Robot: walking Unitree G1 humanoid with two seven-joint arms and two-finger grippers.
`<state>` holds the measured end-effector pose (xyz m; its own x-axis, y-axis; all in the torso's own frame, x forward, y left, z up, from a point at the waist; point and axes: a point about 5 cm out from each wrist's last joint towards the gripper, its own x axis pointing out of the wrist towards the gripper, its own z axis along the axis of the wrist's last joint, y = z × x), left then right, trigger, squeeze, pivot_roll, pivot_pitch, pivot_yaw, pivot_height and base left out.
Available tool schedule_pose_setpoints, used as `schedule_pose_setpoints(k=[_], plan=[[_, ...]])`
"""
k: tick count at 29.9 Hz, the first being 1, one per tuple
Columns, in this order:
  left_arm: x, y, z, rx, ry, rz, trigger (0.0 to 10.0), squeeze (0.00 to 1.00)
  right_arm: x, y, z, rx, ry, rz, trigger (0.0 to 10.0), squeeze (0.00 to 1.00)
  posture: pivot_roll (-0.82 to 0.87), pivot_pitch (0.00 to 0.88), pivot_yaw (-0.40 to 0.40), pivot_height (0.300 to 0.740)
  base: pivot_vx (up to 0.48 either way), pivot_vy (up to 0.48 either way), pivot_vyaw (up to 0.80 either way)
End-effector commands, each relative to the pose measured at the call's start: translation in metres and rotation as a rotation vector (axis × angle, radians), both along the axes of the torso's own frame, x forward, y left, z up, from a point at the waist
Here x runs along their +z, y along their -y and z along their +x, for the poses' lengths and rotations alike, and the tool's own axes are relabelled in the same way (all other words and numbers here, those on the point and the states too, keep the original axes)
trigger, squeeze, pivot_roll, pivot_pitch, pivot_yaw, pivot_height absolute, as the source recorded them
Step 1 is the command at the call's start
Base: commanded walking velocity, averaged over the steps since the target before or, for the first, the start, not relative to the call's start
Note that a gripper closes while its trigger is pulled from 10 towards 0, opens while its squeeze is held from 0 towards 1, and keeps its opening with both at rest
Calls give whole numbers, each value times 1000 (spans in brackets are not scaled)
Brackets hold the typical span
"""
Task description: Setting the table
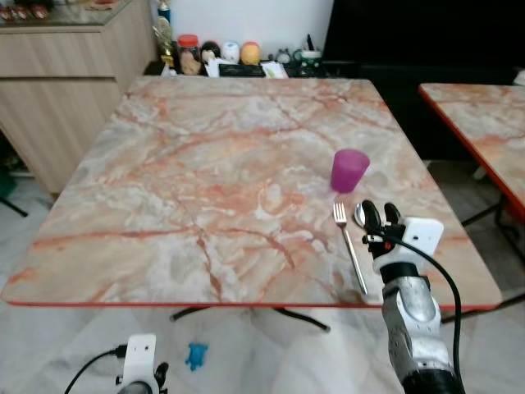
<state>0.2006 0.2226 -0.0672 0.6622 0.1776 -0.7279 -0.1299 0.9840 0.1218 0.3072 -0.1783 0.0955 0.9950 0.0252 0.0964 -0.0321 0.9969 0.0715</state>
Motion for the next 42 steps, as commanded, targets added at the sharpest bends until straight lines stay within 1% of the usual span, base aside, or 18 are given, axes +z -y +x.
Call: schedule_pose_setpoints(k=[1,3,4,5,8,10,11,12,15,17,19,23,24,25,26,29,32,42], plan=[[-2,1,-3,1,-18,2,10000,0,-9,4,-1,-8,-61,-2,10000,0,30,0,-34,740,0,0,0],[-2,2,-3,-1,-18,3,10000,0,-15,9,-2,-26,-111,-22,10000,0,32,0,-36,740,0,0,0],[-2,2,-3,-1,-18,3,10000,0,-15,9,-2,-26,-111,-22,10000,0,32,0,-36,740,0,0,0],[-2,2,-3,0,-18,4,10000,0,-18,11,-2,-34,-135,-30,10000,0,28,0,-36,740,0,0,0],[-3,2,-3,-1,-19,4,10000,0,-18,15,0,-35,-146,-30,10000,0,27,0,-34,740,0,0,0],[-3,2,-4,-1,-20,4,10000,0,-20,20,2,-44,-178,-45,10000,0,26,0,-34,740,0,0,0],[-3,3,-4,-1,-20,3,10000,0,-23,24,4,-53,-214,-50,10000,0,26,0,-34,740,0,0,0],[-3,3,-4,-1,-20,2,10000,0,-26,25,5,-44,-249,-45,10000,1000,25,0,-34,740,0,0,0],[-3,3,-4,4,-20,-1,10000,0,-30,24,7,-18,-283,-52,10000,1000,26,0,-34,740,0,0,0],[-3,3,-4,3,-20,0,10000,0,-29,24,11,-38,-288,-68,10000,1000,27,0,-31,740,0,0,0],[-3,3,-3,0,-19,2,10000,0,-25,20,17,-25,-284,-40,10000,0,27,0,-29,740,0,0,0],[-2,3,-3,-1,-18,3,10000,0,-20,18,24,-17,-283,-22,10000,0,30,0,-26,740,0,0,0],[-2,3,-3,-2,-18,3,10000,0,-19,18,28,-27,-302,-28,10000,0,30,0,-24,740,0,0,0],[-2,3,-3,-2,-18,3,10000,0,-19,18,28,-27,-302,-28,10000,0,30,0,-24,740,0,0,0],[-2,3,-2,-2,-18,3,10000,0,-18,15,33,-11,-323,-22,10000,0,31,0,-25,740,0,0,0],[-2,3,-2,-2,-18,3,10000,0,-17,12,36,9,-328,-12,10000,0,33,0,-27,740,0,0,0],[-2,3,-2,-1,-17,2,10000,0,-14,9,39,8,-320,-30,10000,0,36,0,-29,740,0,0,0],[-2,3,-3,0,-18,1,10000,0,-21,4,38,14,-355,-28,10000,0,37,0,-28,740,0,0,0]])
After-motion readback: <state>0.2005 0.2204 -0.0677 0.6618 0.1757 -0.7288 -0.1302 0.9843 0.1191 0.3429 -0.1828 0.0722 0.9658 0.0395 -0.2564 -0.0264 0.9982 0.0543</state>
